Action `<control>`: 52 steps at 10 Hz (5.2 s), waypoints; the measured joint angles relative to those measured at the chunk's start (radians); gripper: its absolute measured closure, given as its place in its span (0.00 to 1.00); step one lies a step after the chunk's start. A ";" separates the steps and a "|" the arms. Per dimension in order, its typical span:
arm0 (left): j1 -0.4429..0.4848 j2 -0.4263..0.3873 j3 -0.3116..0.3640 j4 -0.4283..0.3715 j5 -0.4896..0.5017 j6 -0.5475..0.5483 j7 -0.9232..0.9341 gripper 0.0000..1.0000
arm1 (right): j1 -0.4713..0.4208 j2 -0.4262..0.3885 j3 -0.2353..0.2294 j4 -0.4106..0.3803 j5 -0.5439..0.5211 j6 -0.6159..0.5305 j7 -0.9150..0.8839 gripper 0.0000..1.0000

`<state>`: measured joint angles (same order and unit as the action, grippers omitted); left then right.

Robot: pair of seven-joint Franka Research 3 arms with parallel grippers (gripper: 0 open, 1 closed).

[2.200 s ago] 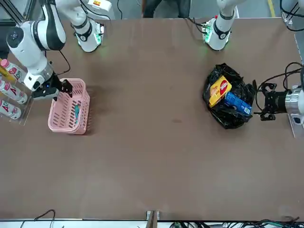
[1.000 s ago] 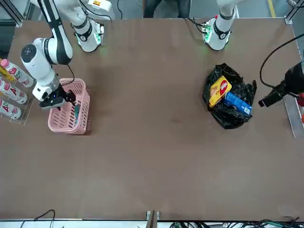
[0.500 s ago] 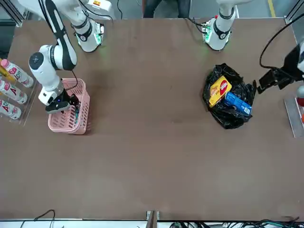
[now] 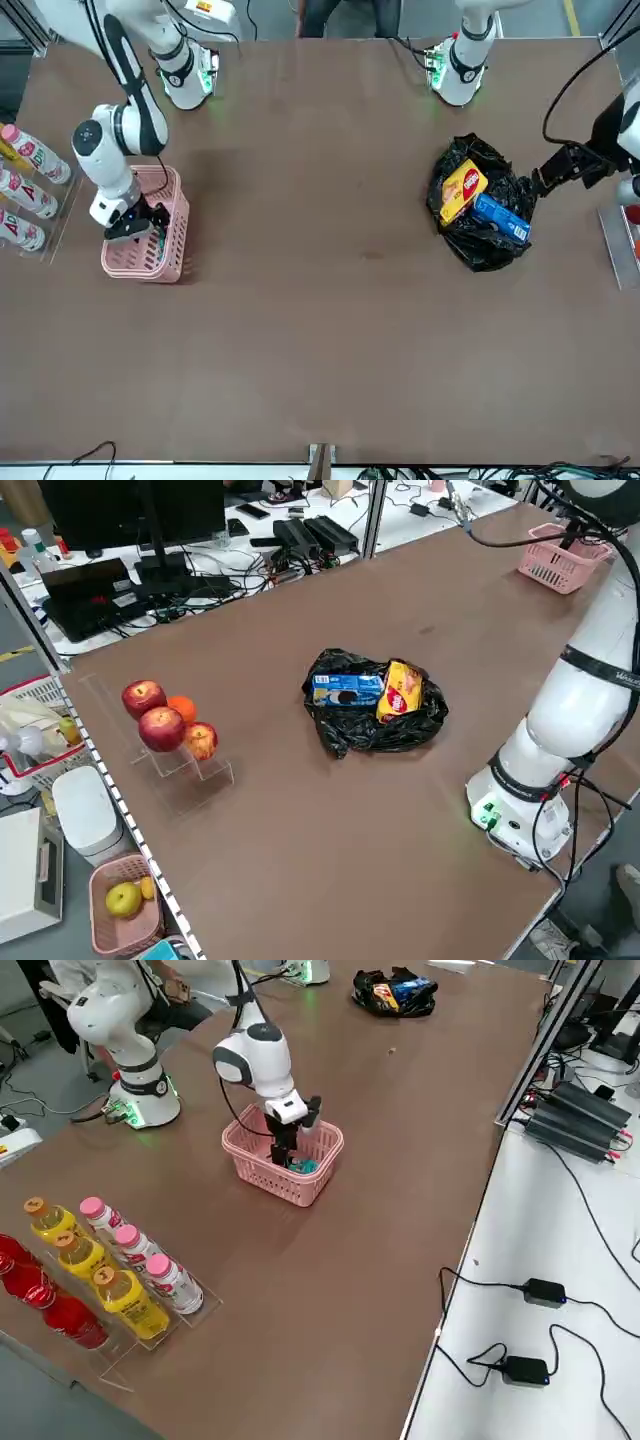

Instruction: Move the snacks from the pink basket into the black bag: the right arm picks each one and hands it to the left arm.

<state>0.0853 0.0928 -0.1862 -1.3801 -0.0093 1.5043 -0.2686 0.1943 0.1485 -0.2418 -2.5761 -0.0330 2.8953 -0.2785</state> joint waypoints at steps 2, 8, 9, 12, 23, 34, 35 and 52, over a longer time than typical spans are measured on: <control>-0.061 0.000 0.088 -0.002 0.000 -0.017 0.013 0.00 | 0.000 0.017 0.001 0.000 0.000 0.012 0.000 0.00; -0.058 0.010 0.100 -0.006 0.000 -0.019 0.023 0.00 | 0.000 0.047 0.018 0.000 0.001 0.057 -0.001 0.12; -0.057 0.010 0.101 -0.005 0.000 -0.019 0.023 0.00 | 0.000 0.048 0.018 0.000 0.001 0.061 -0.001 0.12; -0.057 0.010 0.101 -0.005 0.000 -0.019 0.023 0.00 | 0.000 0.069 0.018 0.000 0.001 0.094 -0.001 0.12; -0.028 0.010 0.098 -0.004 0.000 -0.017 0.032 0.00 | -0.675 0.223 0.613 0.002 -0.086 0.253 -0.048 0.14; -0.041 0.017 0.096 -0.005 -0.001 -0.017 0.029 0.00 | -0.678 0.195 0.654 0.031 -0.086 0.148 -0.048 0.61; -0.041 0.017 0.093 -0.004 -0.001 -0.017 0.029 0.00 | -0.678 0.192 0.655 0.031 -0.086 0.143 -0.048 0.64; -0.027 0.020 0.075 -0.005 -0.019 -0.017 0.028 0.00 | -0.674 0.059 0.705 0.469 -0.023 -0.738 -0.048 0.65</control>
<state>0.0585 0.1130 -0.1116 -1.3850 -0.0284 1.4870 -0.2409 -0.4797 0.2073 0.4629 -2.1074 -0.0560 2.1569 -0.3264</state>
